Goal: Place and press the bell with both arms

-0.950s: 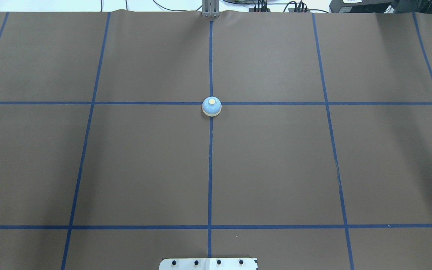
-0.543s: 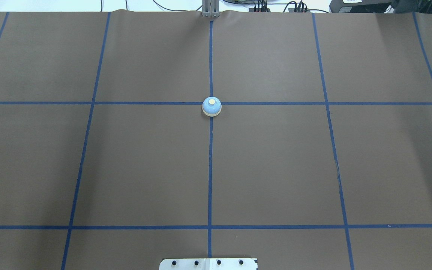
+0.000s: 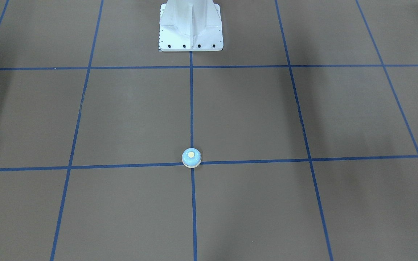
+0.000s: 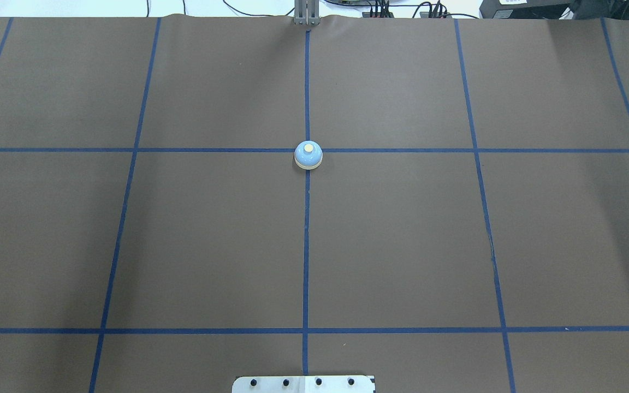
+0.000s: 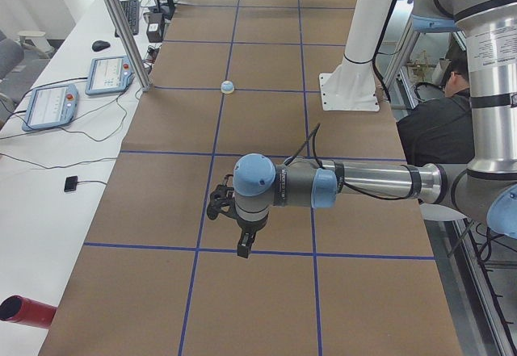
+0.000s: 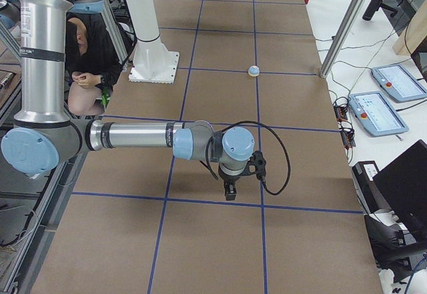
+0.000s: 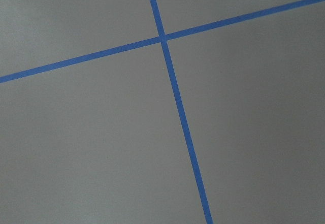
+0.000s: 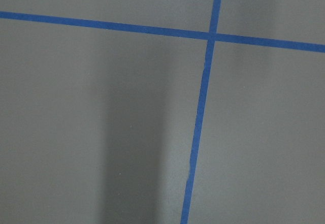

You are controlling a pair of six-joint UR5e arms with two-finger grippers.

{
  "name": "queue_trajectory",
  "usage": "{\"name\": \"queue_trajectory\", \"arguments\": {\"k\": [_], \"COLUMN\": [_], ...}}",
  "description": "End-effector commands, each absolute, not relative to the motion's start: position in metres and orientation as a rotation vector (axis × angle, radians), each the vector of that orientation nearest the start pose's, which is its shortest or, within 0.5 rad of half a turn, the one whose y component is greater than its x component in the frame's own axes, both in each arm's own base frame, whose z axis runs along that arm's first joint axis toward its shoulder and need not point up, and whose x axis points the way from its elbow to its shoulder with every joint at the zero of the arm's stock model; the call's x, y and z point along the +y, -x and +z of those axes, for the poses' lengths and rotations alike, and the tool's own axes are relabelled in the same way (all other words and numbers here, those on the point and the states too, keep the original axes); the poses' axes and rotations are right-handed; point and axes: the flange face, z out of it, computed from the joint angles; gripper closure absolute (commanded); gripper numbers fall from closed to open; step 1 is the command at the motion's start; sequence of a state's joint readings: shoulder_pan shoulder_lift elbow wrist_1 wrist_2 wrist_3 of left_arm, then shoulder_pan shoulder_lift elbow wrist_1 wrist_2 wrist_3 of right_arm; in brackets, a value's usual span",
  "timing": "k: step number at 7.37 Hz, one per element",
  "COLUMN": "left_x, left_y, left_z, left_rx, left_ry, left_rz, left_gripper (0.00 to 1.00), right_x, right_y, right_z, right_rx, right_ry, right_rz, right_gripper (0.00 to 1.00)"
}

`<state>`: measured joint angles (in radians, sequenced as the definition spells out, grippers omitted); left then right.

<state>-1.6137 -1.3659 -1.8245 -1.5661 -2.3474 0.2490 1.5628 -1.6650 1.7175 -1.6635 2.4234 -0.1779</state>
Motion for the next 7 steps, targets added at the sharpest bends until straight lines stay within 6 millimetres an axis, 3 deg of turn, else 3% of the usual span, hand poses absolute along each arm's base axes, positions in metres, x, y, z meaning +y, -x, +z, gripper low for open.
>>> {"name": "queue_trajectory", "arguments": {"k": [1,4,7], "left_x": [-0.405,-0.404,-0.406], "left_y": [0.083,0.082,0.083], "left_z": [0.629,0.638,0.633], "left_rx": [0.735,0.737,0.740], "left_ry": [-0.149,-0.132,-0.111], "left_rz": [0.212,0.204,0.130], "left_gripper": [0.00,0.00,0.00], "right_x": [-0.454,-0.461,-0.463], "right_y": [-0.057,-0.056,-0.056], "right_z": [0.632,0.621,0.610], "right_rx": [-0.818,-0.819,-0.829], "right_ry": [-0.085,-0.092,-0.091], "right_rz": [-0.178,-0.151,-0.113], "right_gripper": [0.00,0.00,0.00]}}
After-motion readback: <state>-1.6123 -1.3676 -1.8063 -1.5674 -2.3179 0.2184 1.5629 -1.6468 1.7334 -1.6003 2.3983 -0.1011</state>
